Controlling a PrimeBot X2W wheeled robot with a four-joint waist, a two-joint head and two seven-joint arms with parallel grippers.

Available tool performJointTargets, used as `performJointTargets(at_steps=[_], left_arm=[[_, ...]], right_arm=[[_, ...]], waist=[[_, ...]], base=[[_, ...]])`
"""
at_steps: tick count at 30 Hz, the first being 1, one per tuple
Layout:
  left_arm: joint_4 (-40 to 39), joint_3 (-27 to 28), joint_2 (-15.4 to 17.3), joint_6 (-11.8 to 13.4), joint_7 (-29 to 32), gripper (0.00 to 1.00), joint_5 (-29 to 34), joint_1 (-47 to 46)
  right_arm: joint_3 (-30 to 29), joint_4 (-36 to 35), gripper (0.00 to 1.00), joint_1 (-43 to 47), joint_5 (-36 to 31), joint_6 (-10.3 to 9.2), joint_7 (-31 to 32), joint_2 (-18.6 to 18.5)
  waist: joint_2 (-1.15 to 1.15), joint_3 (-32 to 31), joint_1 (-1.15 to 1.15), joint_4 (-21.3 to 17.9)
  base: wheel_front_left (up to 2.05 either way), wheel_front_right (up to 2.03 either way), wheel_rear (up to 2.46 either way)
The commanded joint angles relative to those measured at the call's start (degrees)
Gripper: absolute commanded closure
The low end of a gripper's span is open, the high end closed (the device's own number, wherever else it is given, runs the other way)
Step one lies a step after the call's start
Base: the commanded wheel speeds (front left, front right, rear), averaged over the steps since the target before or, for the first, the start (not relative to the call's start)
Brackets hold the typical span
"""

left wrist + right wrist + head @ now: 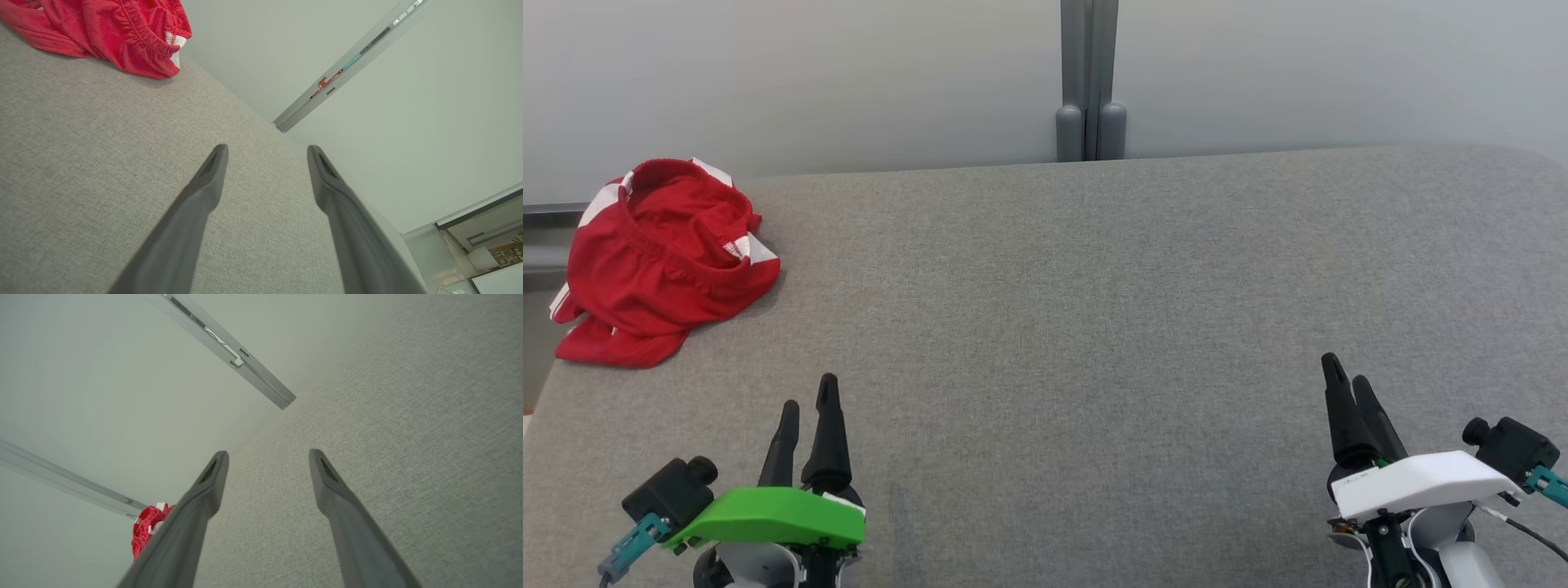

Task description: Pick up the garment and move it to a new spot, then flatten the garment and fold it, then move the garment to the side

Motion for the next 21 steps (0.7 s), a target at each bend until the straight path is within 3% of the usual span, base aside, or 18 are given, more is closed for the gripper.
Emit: performJointTargets(at_steps=[1,21], left_arm=[[-0.92,-0.39,0.36,0.37,-0.62,0.00,2.32,0.40],[-0.33,-3.39,0.46,2.58,-3.86,0.00,15.92,1.15]], right_arm=[[0.34,-0.53,0.00,-0.15,-2.34,0.02,-0.72,-0.31],[2.36,-0.99,0.00,-0.13,-18.66,0.02,-3.91,-0.41]], waist=[[0.00,-0.01,0.00,0.01],[0.00,-0.01,0.00,0.06]], base=[[0.00,0.00,0.00],[0.00,0.00,0.00]])
